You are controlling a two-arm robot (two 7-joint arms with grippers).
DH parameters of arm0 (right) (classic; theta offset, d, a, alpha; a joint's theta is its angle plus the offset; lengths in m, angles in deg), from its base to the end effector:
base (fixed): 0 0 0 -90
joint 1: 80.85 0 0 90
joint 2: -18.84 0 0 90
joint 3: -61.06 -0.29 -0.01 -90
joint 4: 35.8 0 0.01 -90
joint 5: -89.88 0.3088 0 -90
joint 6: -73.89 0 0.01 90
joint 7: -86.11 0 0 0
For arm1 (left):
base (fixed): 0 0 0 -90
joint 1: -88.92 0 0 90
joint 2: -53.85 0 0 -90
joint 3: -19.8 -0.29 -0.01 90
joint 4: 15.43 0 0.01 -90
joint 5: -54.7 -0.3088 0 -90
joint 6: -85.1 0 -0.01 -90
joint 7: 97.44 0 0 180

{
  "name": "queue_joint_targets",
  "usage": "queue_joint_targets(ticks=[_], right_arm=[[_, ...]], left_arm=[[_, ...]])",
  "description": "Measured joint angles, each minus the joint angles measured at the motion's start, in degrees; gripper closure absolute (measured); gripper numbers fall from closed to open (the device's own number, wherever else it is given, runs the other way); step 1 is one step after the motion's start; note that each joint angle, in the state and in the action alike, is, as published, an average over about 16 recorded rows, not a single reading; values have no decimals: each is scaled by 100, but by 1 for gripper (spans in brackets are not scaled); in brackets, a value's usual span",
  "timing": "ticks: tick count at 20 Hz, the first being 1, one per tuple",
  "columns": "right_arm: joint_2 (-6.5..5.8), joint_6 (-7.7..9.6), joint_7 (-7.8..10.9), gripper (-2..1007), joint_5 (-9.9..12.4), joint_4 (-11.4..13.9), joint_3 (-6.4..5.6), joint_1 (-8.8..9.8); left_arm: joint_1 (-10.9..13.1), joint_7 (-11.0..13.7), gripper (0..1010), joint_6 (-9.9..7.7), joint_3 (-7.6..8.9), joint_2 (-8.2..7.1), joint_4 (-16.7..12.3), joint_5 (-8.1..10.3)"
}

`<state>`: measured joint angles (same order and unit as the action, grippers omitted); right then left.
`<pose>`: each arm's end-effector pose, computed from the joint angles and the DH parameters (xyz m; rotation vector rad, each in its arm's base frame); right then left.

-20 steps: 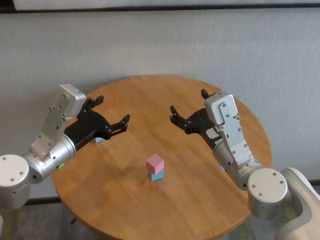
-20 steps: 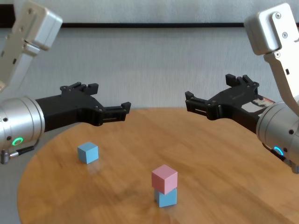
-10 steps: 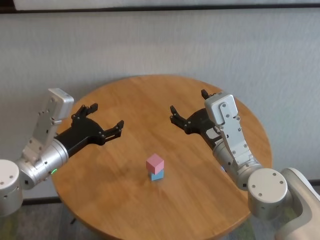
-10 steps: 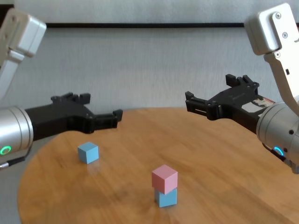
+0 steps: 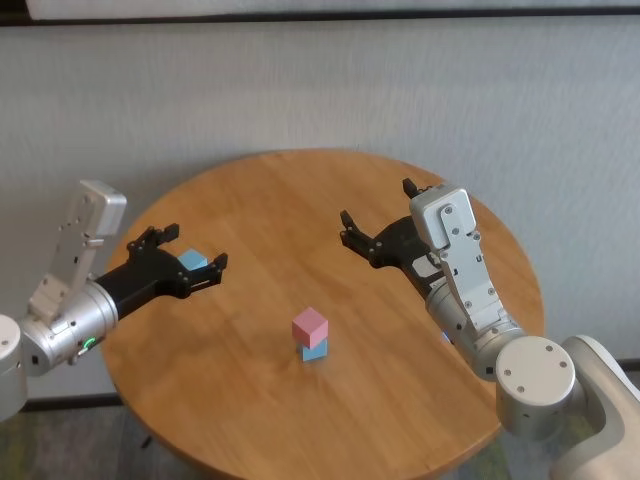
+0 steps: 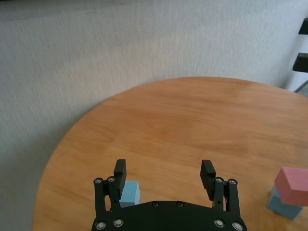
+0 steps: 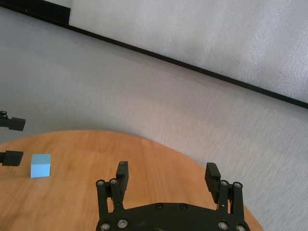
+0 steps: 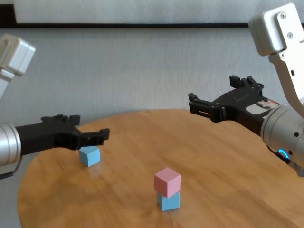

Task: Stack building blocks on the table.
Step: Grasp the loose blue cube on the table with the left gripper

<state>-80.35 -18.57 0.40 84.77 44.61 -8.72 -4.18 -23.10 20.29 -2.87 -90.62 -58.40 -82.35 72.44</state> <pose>0.3790 0.0538 -0.2862 -0.1713 -0.2919 -1.1636 0.4221 0.0639 -0.2951 0.1994 -0.0269 0.9195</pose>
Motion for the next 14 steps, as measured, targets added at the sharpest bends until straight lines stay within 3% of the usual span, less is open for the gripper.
queue_joint_targets(ticks=[6,14], right_arm=[[0,1,0,0,2,1,0,0],[0,1,0,0,3,1,0,0]], left_arm=[[-247,98,10,-210,-76,-20,330,-109],[-588,188,10,-756,-285,-57,579,-354]])
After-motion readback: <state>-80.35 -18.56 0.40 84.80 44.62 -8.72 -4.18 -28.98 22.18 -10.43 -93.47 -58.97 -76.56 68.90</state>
